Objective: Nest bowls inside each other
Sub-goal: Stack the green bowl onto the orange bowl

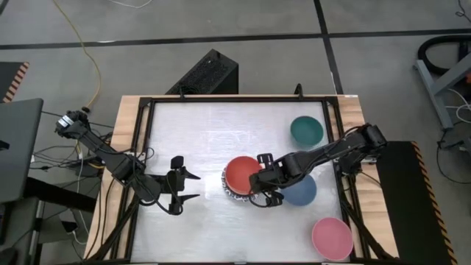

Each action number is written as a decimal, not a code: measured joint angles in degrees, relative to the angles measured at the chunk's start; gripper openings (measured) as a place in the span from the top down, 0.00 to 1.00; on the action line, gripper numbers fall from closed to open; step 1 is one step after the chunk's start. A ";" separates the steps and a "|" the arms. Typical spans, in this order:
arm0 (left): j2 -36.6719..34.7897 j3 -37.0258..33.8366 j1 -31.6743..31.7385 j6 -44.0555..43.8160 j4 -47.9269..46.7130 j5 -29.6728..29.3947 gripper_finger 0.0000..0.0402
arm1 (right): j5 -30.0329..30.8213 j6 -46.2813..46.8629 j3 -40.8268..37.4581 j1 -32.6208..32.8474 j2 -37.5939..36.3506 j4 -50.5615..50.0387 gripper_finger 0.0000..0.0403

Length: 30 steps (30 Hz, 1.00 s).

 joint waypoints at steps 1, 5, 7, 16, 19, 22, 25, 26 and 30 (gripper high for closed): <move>0.00 -0.01 0.00 -0.01 0.05 0.00 0.37 | -0.02 0.00 -0.25 0.07 0.00 0.44 0.82; 0.00 0.00 0.00 -0.04 0.25 0.00 0.37 | 0.08 -0.04 -0.54 0.40 0.00 0.71 0.82; 0.00 0.00 0.00 -0.10 0.23 0.00 0.37 | 1.60 -0.02 -0.54 0.40 -0.39 0.28 0.82; 0.00 -0.01 0.00 -0.24 0.23 0.03 0.37 | 20.14 24.70 0.05 -0.62 -6.68 -18.53 0.82; 0.00 0.00 0.00 -0.23 0.23 0.04 0.37 | 22.53 42.05 -0.09 -3.91 -8.43 -29.29 0.82; 0.00 0.00 0.00 -0.23 0.25 0.05 0.37 | 21.83 44.62 -2.16 -7.22 -9.82 -33.66 0.80; 0.00 -0.02 0.00 -0.41 0.24 0.17 0.37 | 20.90 41.53 -6.44 -11.20 -11.59 -32.46 0.75; 0.00 0.00 0.00 -0.69 0.22 0.40 0.37 | 20.89 40.17 -8.14 -12.85 -12.39 -31.41 0.73; 0.00 -0.02 0.00 -1.28 0.16 2.66 0.37 | 18.32 35.04 -15.69 -20.57 -15.74 -26.63 0.60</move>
